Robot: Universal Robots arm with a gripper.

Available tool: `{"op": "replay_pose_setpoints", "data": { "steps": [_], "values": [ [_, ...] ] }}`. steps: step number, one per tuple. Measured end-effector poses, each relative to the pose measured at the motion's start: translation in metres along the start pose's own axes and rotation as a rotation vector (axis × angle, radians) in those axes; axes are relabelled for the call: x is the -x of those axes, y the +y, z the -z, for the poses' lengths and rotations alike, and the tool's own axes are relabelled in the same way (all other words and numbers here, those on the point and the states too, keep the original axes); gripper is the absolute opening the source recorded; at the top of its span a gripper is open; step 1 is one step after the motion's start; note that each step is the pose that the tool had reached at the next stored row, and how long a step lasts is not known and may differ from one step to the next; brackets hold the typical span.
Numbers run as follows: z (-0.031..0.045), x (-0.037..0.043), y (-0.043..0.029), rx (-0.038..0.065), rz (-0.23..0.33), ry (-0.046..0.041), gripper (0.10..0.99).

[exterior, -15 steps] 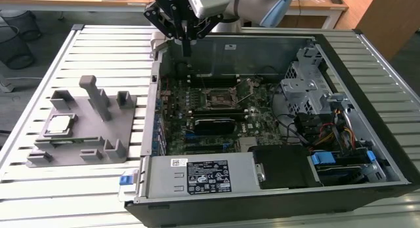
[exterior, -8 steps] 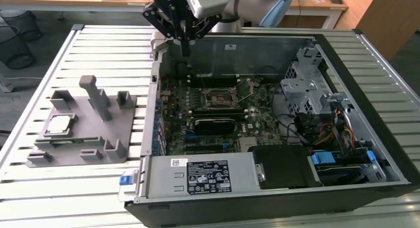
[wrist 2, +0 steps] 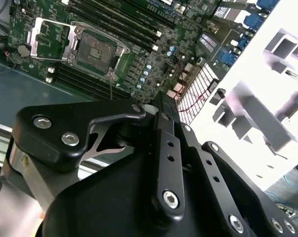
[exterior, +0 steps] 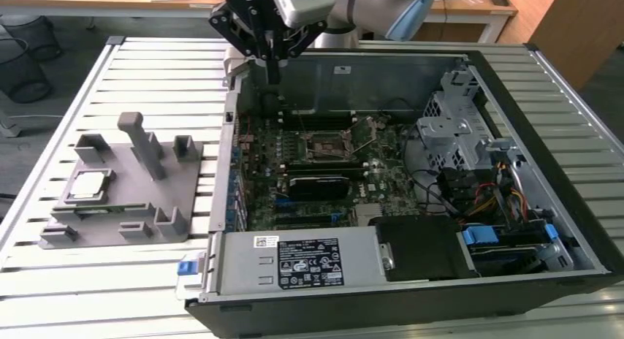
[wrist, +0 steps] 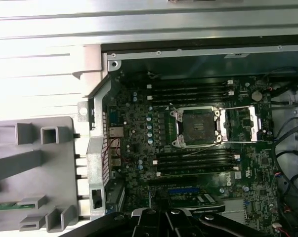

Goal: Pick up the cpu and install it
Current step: 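Reach for the cpu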

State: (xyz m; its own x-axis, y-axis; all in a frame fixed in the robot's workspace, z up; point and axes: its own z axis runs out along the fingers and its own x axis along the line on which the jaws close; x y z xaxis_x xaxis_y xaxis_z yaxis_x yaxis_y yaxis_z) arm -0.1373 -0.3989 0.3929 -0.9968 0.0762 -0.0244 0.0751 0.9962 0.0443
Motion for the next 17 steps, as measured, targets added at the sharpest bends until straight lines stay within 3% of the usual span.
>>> {"op": "replay_pose_setpoints", "data": {
  "steps": [17],
  "values": [
    [-0.0001, -0.0063, -0.0005, 0.000, 0.000, -0.0001, 0.106]
  ]
}}
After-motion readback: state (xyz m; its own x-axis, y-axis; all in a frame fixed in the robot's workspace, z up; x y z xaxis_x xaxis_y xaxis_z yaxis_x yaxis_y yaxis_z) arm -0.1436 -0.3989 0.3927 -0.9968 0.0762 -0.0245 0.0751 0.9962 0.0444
